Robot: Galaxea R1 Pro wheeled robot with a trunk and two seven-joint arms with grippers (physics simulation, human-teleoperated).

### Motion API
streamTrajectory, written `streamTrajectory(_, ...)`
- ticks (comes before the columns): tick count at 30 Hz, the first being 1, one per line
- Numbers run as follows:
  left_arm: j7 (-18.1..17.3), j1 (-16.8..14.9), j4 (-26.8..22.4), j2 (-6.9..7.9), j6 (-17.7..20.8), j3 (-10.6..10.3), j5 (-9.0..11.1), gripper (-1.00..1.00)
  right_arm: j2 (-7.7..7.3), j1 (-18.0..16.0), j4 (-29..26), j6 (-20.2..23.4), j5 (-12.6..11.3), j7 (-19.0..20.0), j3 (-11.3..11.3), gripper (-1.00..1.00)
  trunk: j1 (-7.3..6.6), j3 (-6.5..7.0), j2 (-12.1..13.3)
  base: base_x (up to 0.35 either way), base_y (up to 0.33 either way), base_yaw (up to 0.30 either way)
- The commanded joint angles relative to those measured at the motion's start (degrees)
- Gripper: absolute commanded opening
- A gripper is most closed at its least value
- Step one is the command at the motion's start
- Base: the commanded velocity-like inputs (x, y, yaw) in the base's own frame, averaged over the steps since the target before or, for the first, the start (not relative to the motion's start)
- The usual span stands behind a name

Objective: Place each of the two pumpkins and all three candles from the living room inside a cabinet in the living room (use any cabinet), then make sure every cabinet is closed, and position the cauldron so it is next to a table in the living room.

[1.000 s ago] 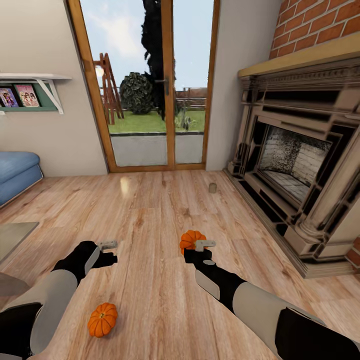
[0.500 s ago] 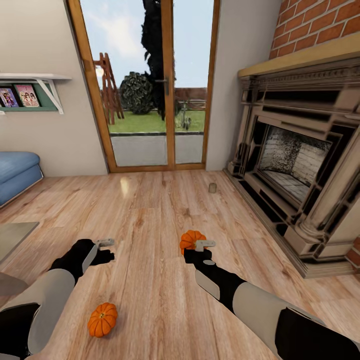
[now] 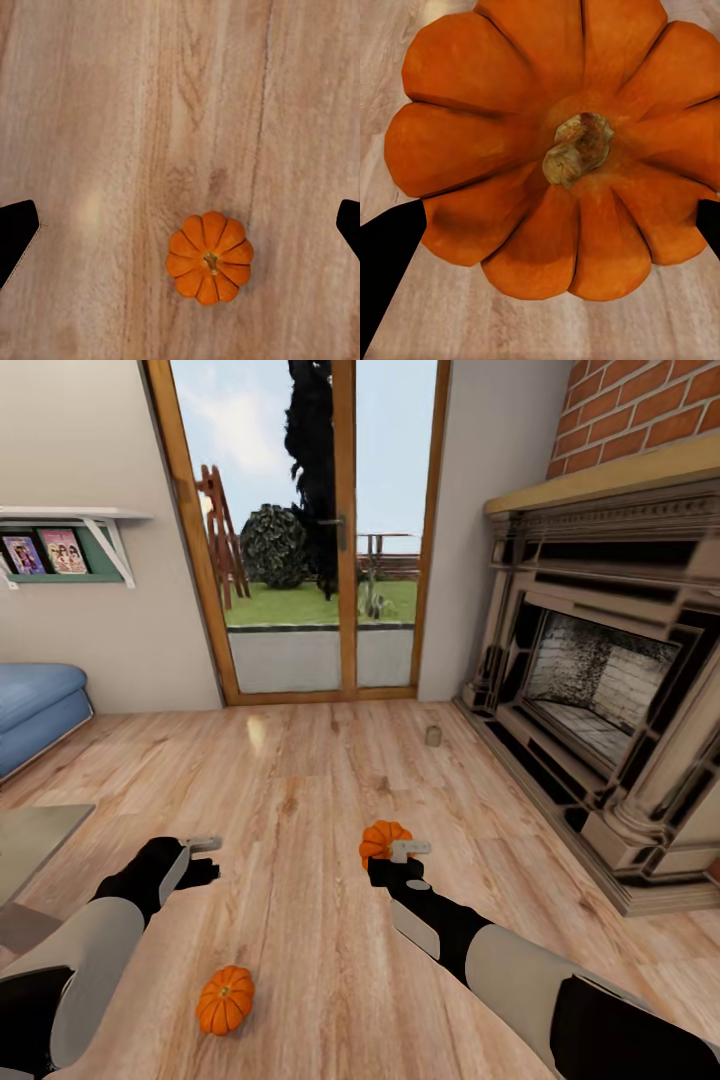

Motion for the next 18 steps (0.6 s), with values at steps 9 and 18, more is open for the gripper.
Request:
streamTrajectory(9,-0.3,0.0,0.1,0.23,0.2,0.4,0.1,1.0,-0.02,-0.1,-0.1,-0.3,-0.6,-0.3,0.5,-1.0,-0.01,-0.05,0.0,0.0,0.058,0.0)
streamTrajectory(18,-0.1,0.0,-2.2,-1.68,4.0,0.4,0.4,1.0,-0.35,-0.1,-0.1,-0.2,-0.6,-0.3,0.3,-1.0,1.09,-0.95,-2.0,0.0,0.0,0.0)
